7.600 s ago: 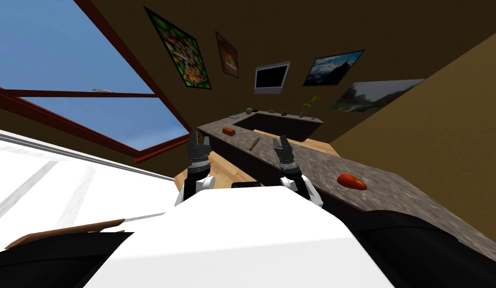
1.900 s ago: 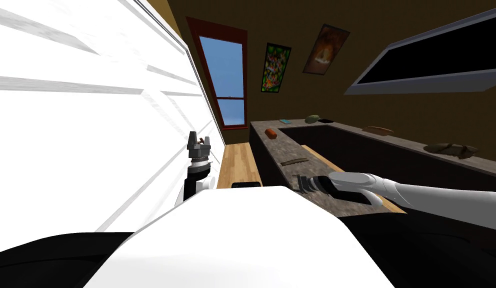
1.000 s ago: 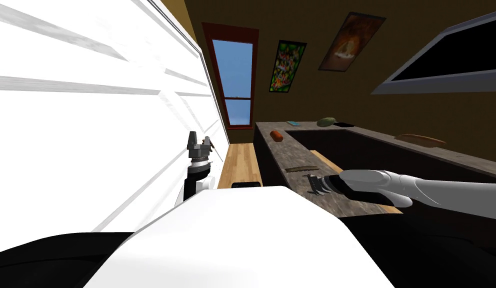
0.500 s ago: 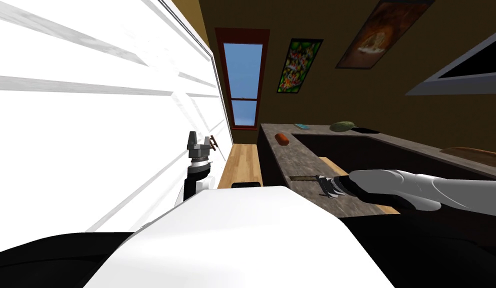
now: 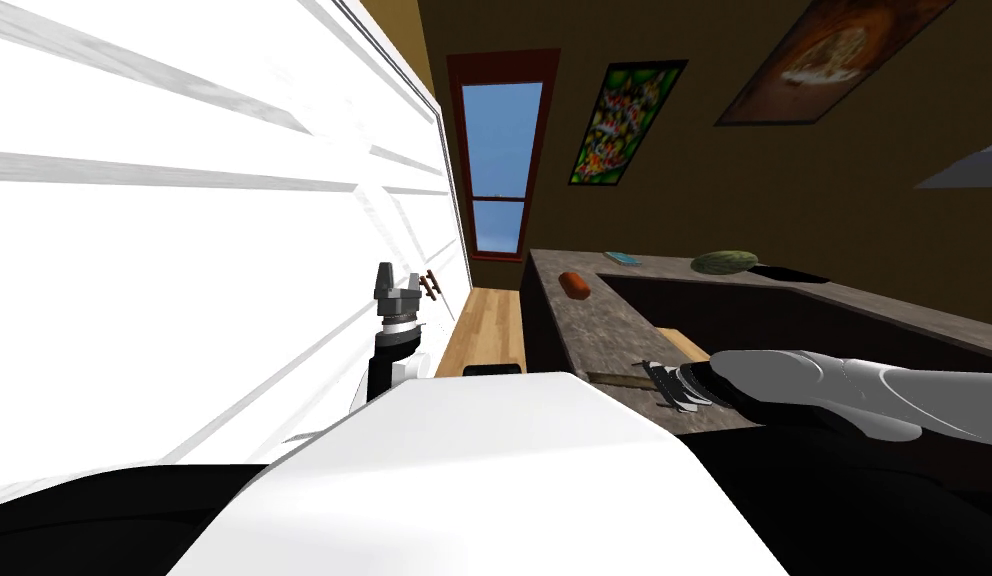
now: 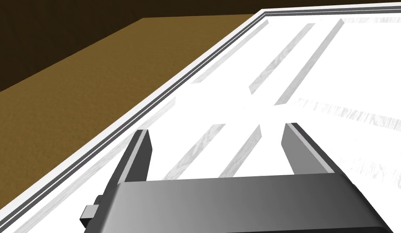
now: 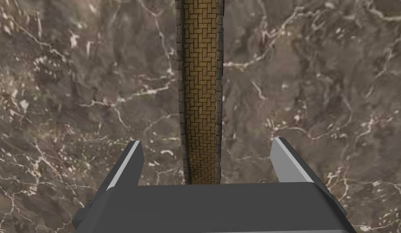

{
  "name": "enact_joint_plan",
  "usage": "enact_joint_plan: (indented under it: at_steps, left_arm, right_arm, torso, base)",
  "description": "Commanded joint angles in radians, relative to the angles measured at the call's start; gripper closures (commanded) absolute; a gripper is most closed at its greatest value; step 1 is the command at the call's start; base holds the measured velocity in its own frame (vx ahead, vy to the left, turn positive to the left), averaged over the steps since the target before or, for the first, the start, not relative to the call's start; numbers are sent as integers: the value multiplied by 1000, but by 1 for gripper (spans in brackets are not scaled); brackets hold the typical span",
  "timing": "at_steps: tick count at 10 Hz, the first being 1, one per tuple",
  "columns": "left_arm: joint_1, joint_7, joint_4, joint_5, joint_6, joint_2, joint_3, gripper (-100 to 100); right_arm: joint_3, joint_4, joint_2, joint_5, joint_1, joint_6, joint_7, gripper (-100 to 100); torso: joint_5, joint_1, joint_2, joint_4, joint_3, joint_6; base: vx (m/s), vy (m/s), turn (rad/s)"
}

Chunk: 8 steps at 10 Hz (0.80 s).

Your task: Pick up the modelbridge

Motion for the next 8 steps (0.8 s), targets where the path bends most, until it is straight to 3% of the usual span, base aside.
enact_joint_plan:
  at_steps: [1, 2, 3, 4, 7, 8]
  left_arm:
    - [0, 0, 0, 0, 0, 0, 0, 0]
    - [0, 0, 0, 0, 0, 0, 0, 0]
    - [0, 0, 0, 0, 0, 0, 0, 0]
    - [0, 0, 0, 0, 0, 0, 0, 0]
    - [0, 0, 0, 0, 0, 0, 0, 0]
    - [0, 0, 0, 0, 0, 0, 0, 0]
  right_arm:
    - [30, -1, 2, -6, -12, 1, 21, -100]
    - [18, 5, 3, -5, -10, -4, 11, -100]
    - [21, 5, 3, -6, -11, -5, 16, 0]
    - [21, 26, 31, -1, -3, 1, 20, -100]
    - [22, 67, 87, 11, 13, 14, 29, -100]
    - [22, 54, 75, 12, 13, 15, 26, -100]
  torso:
    - [0, 0, 0, 0, 0, 0]
    - [0, 1, 1, 0, 1, 1]
    - [1, 2, 3, 1, 2, 1]
    - [1, 3, 4, 1, 2, 1]
    - [1, 4, 5, 1, 3, 1]
    - [1, 4, 5, 1, 3, 1]
  base:
    - [43, -46, 92]
    - [16, -20, 5]
    - [0, 0, 0]
    - [3, 1, 58]
    - [3, 4, 54]
    - [0, 0, 0]
